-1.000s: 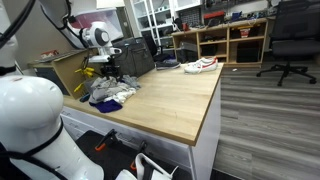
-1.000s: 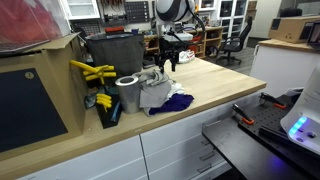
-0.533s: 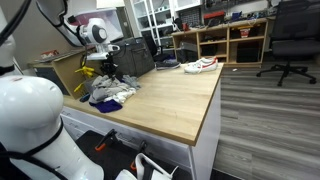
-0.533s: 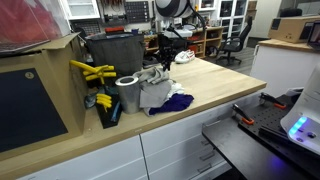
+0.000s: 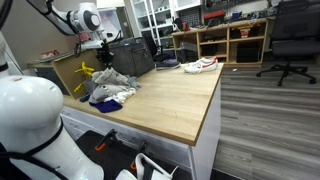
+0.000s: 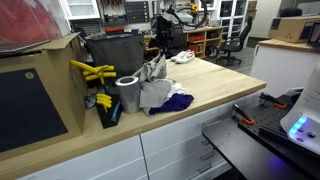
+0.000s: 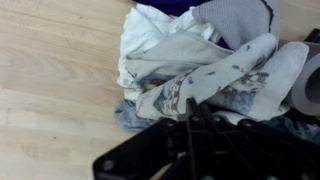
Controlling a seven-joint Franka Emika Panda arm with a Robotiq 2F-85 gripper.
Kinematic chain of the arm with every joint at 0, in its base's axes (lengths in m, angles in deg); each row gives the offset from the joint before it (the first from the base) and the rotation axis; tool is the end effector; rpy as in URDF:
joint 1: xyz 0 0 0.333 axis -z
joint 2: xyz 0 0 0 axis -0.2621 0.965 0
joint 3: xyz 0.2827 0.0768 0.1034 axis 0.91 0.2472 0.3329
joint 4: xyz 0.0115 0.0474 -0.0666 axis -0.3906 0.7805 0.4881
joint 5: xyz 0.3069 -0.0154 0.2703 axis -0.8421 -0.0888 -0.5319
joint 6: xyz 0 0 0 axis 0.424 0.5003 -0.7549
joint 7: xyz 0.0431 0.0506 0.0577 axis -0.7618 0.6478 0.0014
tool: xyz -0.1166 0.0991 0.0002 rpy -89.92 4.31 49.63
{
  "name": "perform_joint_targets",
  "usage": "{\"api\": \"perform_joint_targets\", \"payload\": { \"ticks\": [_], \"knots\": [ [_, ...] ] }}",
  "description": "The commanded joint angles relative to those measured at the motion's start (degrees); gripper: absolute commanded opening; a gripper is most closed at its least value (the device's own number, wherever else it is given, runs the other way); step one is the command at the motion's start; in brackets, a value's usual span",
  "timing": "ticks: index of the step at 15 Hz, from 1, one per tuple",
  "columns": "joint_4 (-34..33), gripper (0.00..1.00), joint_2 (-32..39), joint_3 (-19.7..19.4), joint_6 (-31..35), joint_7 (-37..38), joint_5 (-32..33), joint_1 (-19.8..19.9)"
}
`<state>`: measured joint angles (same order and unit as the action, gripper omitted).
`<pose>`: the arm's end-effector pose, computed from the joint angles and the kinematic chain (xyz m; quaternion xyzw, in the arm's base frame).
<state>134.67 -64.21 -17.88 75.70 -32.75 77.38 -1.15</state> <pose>0.5094 0.2946 0.3201 -0.9907 -0.1241 -0.0194 0.0532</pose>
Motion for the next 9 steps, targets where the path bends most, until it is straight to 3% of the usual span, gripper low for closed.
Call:
{"api": "perform_joint_targets", "payload": {
  "ticks": [1,9],
  "knots": [
    [0.1,0.01,-6.4,-0.1,-2.0,0.1,0.9,0.9],
    [-0.6,0.01,-15.5,-2.1,-4.7,0.9,6.4,5.4]
  ]
}}
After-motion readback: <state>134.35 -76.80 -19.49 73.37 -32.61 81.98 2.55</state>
